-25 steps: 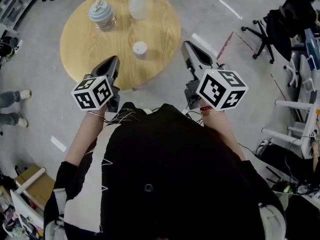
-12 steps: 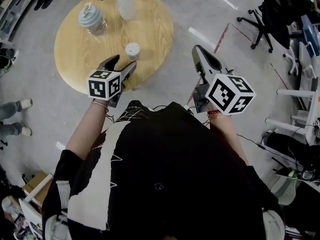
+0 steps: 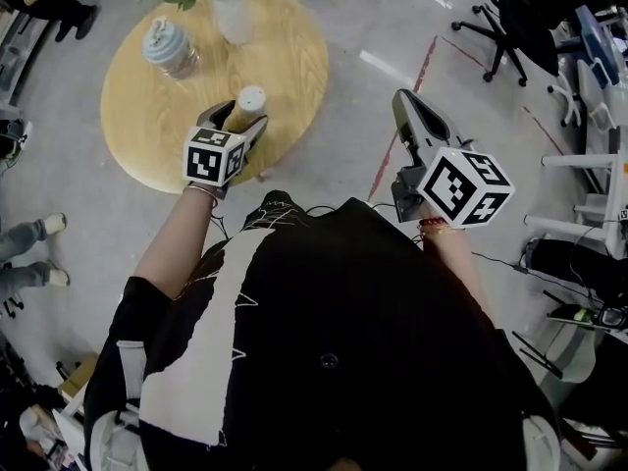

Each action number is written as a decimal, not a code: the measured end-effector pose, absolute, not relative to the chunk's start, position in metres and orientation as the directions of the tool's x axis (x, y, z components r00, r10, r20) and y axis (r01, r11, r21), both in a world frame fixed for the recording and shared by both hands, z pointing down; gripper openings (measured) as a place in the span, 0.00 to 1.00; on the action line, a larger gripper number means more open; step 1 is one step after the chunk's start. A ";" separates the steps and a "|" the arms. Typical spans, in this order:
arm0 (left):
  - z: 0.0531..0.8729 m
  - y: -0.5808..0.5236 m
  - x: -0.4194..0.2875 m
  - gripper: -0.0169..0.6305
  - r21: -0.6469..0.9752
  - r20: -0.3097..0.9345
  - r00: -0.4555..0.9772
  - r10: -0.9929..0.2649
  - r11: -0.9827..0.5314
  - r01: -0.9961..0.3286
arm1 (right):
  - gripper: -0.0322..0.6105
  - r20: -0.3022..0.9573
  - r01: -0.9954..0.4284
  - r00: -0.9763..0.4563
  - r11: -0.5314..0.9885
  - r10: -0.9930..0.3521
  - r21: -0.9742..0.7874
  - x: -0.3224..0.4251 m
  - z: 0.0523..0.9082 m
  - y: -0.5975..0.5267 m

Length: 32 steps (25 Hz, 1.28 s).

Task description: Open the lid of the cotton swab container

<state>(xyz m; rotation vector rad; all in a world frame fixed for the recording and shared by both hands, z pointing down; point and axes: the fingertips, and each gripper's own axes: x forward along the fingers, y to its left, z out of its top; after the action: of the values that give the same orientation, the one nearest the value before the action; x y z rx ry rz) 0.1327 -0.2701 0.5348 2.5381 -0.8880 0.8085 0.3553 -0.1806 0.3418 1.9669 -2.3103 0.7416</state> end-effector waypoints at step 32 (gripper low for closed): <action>0.488 -0.259 0.147 0.44 0.209 0.456 0.724 -0.518 -0.728 -0.653 | 0.06 0.344 -0.936 -0.225 0.105 -0.912 -0.335 0.353 0.350 -0.163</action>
<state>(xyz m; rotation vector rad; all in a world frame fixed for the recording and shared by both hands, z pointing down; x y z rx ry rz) 0.1469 -0.2586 0.4885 2.5728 -0.9081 0.5272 0.3535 -0.1626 0.3504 1.9238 -2.2972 0.7617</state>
